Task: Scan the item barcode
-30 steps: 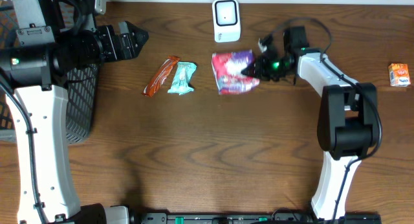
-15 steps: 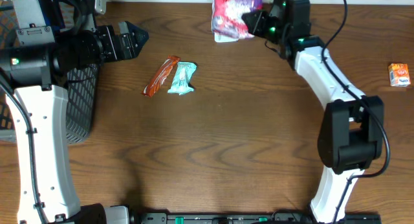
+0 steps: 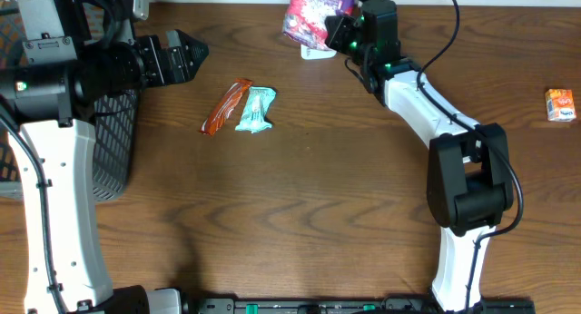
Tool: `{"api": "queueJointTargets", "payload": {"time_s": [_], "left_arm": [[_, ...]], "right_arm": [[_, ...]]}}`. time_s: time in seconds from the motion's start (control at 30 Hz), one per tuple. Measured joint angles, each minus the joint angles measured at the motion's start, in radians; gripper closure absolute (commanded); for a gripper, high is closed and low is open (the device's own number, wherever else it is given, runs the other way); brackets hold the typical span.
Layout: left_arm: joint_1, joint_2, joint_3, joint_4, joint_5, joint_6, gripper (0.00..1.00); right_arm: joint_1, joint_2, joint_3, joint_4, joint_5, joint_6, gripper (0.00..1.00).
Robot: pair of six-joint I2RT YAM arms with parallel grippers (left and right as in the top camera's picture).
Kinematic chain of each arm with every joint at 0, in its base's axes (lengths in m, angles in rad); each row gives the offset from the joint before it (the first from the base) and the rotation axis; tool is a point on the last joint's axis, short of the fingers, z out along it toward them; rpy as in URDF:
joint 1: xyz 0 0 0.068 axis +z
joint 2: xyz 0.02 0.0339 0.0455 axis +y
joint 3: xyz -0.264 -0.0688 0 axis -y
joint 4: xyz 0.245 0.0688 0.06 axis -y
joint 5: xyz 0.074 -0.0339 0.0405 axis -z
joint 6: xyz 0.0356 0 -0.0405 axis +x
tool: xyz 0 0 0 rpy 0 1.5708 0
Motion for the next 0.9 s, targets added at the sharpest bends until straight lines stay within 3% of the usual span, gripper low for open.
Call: {"api": "queueJointTargets", "payload": {"time_s": [0.63,0.9], "left_arm": [[0.000,0.000,0.000,0.000,0.000,0.000,0.02],[0.000,0.000,0.000,0.000,0.000,0.000,0.02]], "right_arm": [[-0.082,0.002,0.000,-0.040,0.008,0.008,0.99],[-0.248,-0.054,0.000,-0.261,0.012,-0.041,0.99]]}}
